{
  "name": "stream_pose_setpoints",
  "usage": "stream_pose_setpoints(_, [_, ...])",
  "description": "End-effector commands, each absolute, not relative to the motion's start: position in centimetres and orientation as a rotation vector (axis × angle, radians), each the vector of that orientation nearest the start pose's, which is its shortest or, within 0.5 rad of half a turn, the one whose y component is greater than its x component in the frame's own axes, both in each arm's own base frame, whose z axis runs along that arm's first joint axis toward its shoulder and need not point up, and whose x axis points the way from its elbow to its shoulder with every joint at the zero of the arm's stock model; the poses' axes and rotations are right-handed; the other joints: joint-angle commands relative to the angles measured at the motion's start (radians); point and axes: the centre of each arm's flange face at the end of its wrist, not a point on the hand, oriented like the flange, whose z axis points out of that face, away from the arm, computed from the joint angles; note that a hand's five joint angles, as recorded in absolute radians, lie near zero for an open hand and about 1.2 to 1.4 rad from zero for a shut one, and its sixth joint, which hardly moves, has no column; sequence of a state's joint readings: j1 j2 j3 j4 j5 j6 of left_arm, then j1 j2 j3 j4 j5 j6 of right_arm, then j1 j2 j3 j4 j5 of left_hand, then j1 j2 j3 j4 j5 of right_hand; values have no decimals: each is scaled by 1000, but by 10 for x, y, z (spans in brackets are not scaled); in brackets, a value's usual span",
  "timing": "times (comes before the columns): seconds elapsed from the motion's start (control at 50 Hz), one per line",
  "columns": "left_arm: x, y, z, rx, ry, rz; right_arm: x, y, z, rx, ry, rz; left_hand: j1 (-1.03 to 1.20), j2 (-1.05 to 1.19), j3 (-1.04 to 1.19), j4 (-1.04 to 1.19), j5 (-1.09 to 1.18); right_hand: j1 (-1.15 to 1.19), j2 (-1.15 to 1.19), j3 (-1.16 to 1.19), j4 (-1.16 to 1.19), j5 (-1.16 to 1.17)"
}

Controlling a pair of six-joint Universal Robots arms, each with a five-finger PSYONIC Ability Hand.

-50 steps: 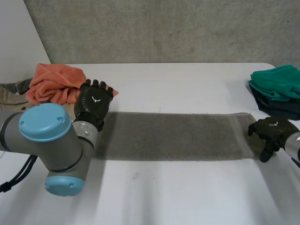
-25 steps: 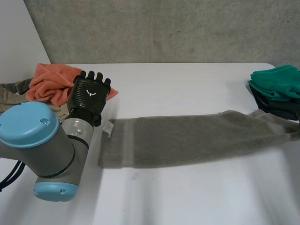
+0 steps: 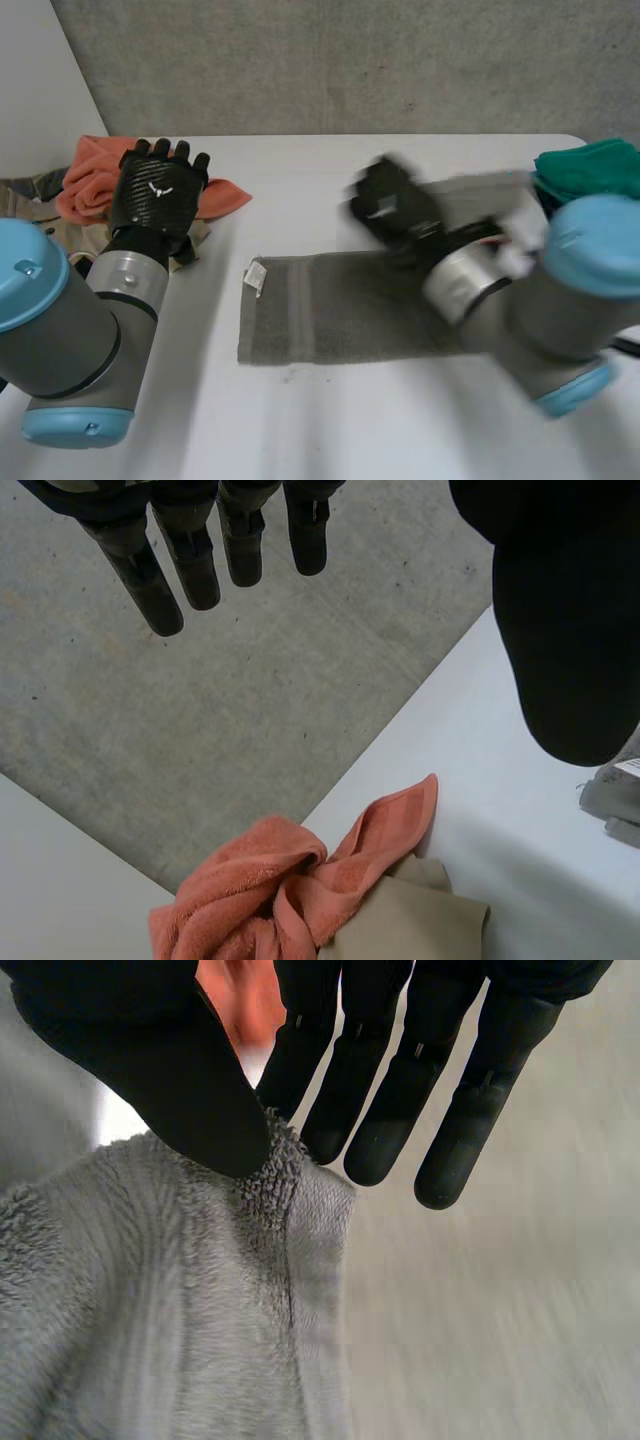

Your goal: Fold the laundry.

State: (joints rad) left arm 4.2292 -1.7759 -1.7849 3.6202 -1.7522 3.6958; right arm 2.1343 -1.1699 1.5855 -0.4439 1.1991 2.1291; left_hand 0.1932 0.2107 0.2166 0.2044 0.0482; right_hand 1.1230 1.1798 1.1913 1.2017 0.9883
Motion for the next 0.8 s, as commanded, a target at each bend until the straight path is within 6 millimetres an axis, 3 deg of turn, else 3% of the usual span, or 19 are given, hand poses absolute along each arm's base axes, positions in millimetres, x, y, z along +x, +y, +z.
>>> stream_pose_setpoints(0.02, [-254, -245, 216, 843, 1889, -2114, 412, -153, 157, -1938, 968, -2041, -9, -27, -32, -20, -39, 273, 217, 205, 195, 233])
stream_pose_setpoints(0.08, [-253, -243, 212, 851, 1900, -2099, 424, -135, 130, -1982, 954, -1956, -12, -29, -35, -23, -41, 273, 217, 205, 195, 233])
stream_pose_setpoints(0.14, [-252, -243, 211, 853, 1903, -2096, 428, -130, 121, -1989, 983, -1936, -12, -29, -35, -23, -41, 245, 188, 177, 166, 205])
stream_pose_setpoints(0.16, [-252, -243, 211, 853, 1903, -2096, 428, -131, 122, -1982, 1000, -1945, -12, -29, -35, -23, -41, -2, -59, -70, -81, -42])
stream_pose_setpoints(0.18, [-252, -243, 211, 853, 1903, -2096, 426, -137, 124, -1974, 1055, -1967, -15, -32, -38, -26, -44, -470, -526, -538, -548, -509])
stream_pose_setpoints(0.22, [-253, -243, 211, 853, 1900, -2100, 421, -140, 128, -1936, 1147, -1983, -15, -32, -38, -26, -44, -755, -811, -823, -833, -794])
stream_pose_setpoints(0.28, [-255, -244, 214, 851, 1890, -2113, 413, -145, 144, -1814, 1270, -1993, -12, -30, -35, -23, -42, -948, -1005, -1017, -1027, -988])
stream_pose_setpoints(0.32, [-256, -244, 217, 850, 1883, -2122, 394, -166, 172, -1637, 1425, -2016, -12, -30, -35, -23, -42, -948, -1005, -1017, -1027, -988])
stream_pose_setpoints(0.36, [-257, -244, 218, 850, 1878, -2127, 376, -182, 182, -1528, 1550, -2002, -15, -32, -38, -26, -44, -948, -1005, -1017, -1027, -988])
stream_pose_setpoints(0.38, [-258, -244, 219, 853, 1872, -2137, 357, -195, 188, -1442, 1671, -1963, -15, -32, -38, -26, -44, -948, -1005, -1017, -1027, -988])
stream_pose_setpoints(0.42, [-260, -244, 221, 851, 1867, -2145, 344, -201, 187, -1395, 1767, -1911, -15, -32, -38, -26, -44, -948, -1005, -1017, -1027, -988])
stream_pose_setpoints(0.5, [-263, -242, 222, 859, 1860, -2159, 306, -215, 165, -1328, 2050, -1720, -15, -32, -38, -26, -44, -948, -1005, -1017, -1027, -988])
stream_pose_setpoints(0.56, [-266, -240, 221, 872, 1862, -2165, 289, -223, 154, -1313, 2143, -1688, -12, -30, -35, -23, -42, -945, -1001, -1013, -1023, -984])
stream_pose_setpoints(0.64, [-271, -236, 220, 894, 1866, -2170, 265, -242, 141, -1327, 2261, -1715, -12, -30, -35, -23, -42, -385, -441, -453, -463, -424])
stream_pose_setpoints(0.68, [-273, -233, 219, 902, 1868, -2174, 257, -248, 134, -1403, 2310, -1725, -12, -29, -35, -23, -41, 155, 98, 86, 76, 115])
stream_pose_setpoints(0.7, [-272, -233, 219, 901, 1869, -2172, 255, -251, 134, -1456, 2316, -1759, -12, -29, -35, -23, -41, 272, 215, 204, 193, 232])
stream_pose_setpoints(0.8, [-271, -231, 221, 900, 1865, -2177, 261, -266, 148, -1470, 2232, -2019, -12, -29, -35, -23, -41, 273, 217, 205, 195, 233])
